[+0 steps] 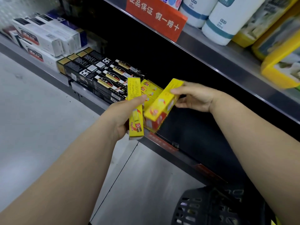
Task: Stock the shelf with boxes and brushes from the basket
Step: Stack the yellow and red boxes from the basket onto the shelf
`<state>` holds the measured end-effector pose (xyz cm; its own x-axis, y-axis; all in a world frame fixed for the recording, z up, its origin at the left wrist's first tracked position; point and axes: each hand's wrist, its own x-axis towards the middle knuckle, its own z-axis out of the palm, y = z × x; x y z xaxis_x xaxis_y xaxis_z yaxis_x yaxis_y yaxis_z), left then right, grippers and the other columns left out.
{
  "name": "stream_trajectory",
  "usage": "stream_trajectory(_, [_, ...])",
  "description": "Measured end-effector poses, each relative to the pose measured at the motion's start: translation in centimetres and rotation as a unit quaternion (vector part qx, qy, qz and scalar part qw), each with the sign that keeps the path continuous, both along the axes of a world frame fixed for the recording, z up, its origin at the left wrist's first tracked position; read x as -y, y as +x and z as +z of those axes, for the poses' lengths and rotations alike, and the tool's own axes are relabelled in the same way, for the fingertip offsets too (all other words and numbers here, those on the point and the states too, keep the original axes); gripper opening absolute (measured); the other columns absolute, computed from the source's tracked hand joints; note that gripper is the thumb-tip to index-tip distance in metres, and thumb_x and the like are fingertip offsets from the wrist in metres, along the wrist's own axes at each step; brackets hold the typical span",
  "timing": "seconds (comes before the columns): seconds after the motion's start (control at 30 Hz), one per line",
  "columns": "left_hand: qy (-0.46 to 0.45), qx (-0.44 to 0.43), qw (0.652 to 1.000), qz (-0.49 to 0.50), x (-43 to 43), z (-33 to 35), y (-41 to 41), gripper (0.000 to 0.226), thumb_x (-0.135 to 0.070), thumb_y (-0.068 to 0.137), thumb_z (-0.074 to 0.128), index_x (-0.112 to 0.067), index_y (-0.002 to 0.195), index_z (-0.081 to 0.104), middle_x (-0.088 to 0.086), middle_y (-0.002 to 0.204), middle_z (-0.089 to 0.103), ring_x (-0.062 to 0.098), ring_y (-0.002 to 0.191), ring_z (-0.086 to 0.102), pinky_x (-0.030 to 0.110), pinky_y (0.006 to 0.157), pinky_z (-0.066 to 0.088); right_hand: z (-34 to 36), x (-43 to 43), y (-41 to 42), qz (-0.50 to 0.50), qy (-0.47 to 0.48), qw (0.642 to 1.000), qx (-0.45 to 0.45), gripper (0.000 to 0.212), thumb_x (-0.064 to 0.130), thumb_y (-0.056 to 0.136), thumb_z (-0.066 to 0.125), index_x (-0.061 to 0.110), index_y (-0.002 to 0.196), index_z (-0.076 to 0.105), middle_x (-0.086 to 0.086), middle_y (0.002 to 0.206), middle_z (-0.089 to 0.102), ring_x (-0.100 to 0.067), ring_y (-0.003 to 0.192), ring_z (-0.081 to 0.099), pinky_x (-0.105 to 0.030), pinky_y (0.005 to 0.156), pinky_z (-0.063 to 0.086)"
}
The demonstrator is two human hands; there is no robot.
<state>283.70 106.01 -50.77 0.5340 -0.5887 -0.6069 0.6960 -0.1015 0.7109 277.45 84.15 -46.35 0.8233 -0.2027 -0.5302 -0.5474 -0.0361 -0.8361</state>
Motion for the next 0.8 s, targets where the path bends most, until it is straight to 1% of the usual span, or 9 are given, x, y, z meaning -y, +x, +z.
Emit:
stream_trajectory(0.1, [0.050, 0.013, 0.994, 0.100, 0.0, -0.6, 0.4, 0.030, -0.038, 0.074, 0.077, -0.016, 0.086, 0.061, 0.005, 0.085, 0.069, 0.018, 0.067, 0.065, 0.027, 0.052, 0.047, -1.0, 1.5, 0.7, -0.196, 0.004, 0.980, 0.045, 0.006, 0.025, 0.088, 0.061, 0.022, 0.093, 0.060, 0.001, 0.088, 0.064, -0.009, 0.077, 0.059, -0.019, 0.056, 0.055])
stream_trajectory(0.2, [0.067, 0.014, 0.991, 0.112, 0.1, -0.9, 0.4, 0.033, -0.040, 0.073, 0.078, -0.016, 0.083, 0.058, 0.004, 0.082, 0.066, 0.018, 0.065, 0.063, 0.027, 0.050, 0.045, -2.2, 3.0, 1.6, -0.325, -0.023, 0.942, 0.086, 0.018, 0.030, 0.089, 0.062, 0.017, 0.098, 0.053, -0.002, 0.097, 0.061, -0.014, 0.085, 0.061, -0.029, 0.069, 0.057])
stream_trajectory(0.27, [0.068, 0.008, 0.993, 0.100, 0.3, -0.9, 0.3, 0.032, -0.039, 0.073, 0.078, -0.016, 0.082, 0.058, 0.004, 0.081, 0.066, 0.018, 0.063, 0.064, 0.026, 0.048, 0.045, -3.4, 3.5, 2.2, -0.342, -0.089, 0.933, 0.071, 0.026, 0.035, 0.088, 0.063, 0.017, 0.100, 0.049, -0.002, 0.098, 0.059, -0.014, 0.086, 0.061, -0.032, 0.076, 0.055])
stream_trajectory(0.37, [0.063, 0.011, 0.994, 0.086, 0.5, -0.9, 0.0, 0.032, -0.036, 0.073, 0.079, -0.013, 0.086, 0.062, 0.007, 0.085, 0.068, 0.017, 0.060, 0.068, 0.028, 0.051, 0.052, -5.5, 3.1, 3.1, -0.317, -0.144, 0.936, 0.053, 0.034, 0.039, 0.089, 0.061, 0.019, 0.110, 0.044, -0.004, 0.103, 0.060, -0.021, 0.096, 0.063, -0.035, 0.087, 0.053])
stream_trajectory(0.43, [0.066, 0.011, 0.994, 0.089, 0.6, -0.8, -0.1, 0.051, -0.036, 0.071, 0.080, -0.006, 0.107, 0.060, 0.011, 0.098, 0.068, 0.021, 0.071, 0.069, 0.033, 0.060, 0.055, -6.9, 2.6, 3.6, -0.287, -0.201, 0.936, 0.032, 0.045, 0.041, 0.088, 0.060, 0.017, 0.123, 0.044, -0.007, 0.116, 0.059, -0.025, 0.108, 0.058, -0.035, 0.095, 0.047])
stream_trajectory(0.53, [0.078, 0.022, 0.992, 0.093, 0.6, -0.8, -0.2, 0.069, -0.037, 0.071, 0.080, -0.003, 0.124, 0.051, 0.010, 0.098, 0.065, 0.020, 0.071, 0.067, 0.027, 0.051, 0.050, -7.8, 2.2, 4.1, -0.222, -0.296, 0.929, -0.008, 0.057, 0.041, 0.088, 0.061, 0.014, 0.134, 0.041, -0.009, 0.123, 0.055, -0.021, 0.107, 0.054, -0.027, 0.083, 0.041])
stream_trajectory(0.63, [0.089, 0.039, 0.992, 0.086, 0.7, -1.0, -0.1, 0.067, -0.039, 0.071, 0.079, -0.009, 0.124, 0.051, 0.013, 0.110, 0.064, 0.028, 0.096, 0.064, 0.038, 0.074, 0.053, -8.0, 2.3, 4.2, -0.152, -0.344, 0.925, -0.047, 0.049, 0.032, 0.090, 0.060, 0.013, 0.132, 0.044, -0.010, 0.123, 0.056, -0.017, 0.097, 0.053, -0.024, 0.074, 0.039])
stream_trajectory(0.7, [0.098, 0.046, 0.991, 0.076, 0.8, -1.2, -0.2, 0.062, -0.040, 0.071, 0.079, -0.012, 0.120, 0.052, 0.012, 0.109, 0.064, 0.029, 0.100, 0.063, 0.044, 0.084, 0.053, -8.1, 2.2, 4.3, -0.103, -0.360, 0.925, -0.068, 0.044, 0.024, 0.094, 0.056, 0.013, 0.134, 0.044, -0.013, 0.126, 0.055, -0.021, 0.104, 0.055, -0.025, 0.076, 0.041])
stream_trajectory(0.8, [0.109, 0.061, 0.990, 0.070, 0.8, -1.2, -0.3, 0.058, -0.040, 0.072, 0.078, -0.014, 0.118, 0.054, 0.007, 0.101, 0.063, 0.024, 0.093, 0.061, 0.033, 0.068, 0.050, -7.7, 1.4, 4.3, -0.051, -0.369, 0.923, -0.097, 0.047, 0.014, 0.097, 0.050, 0.013, 0.142, 0.036, -0.015, 0.134, 0.050, -0.026, 0.117, 0.052, -0.026, 0.084, 0.043])
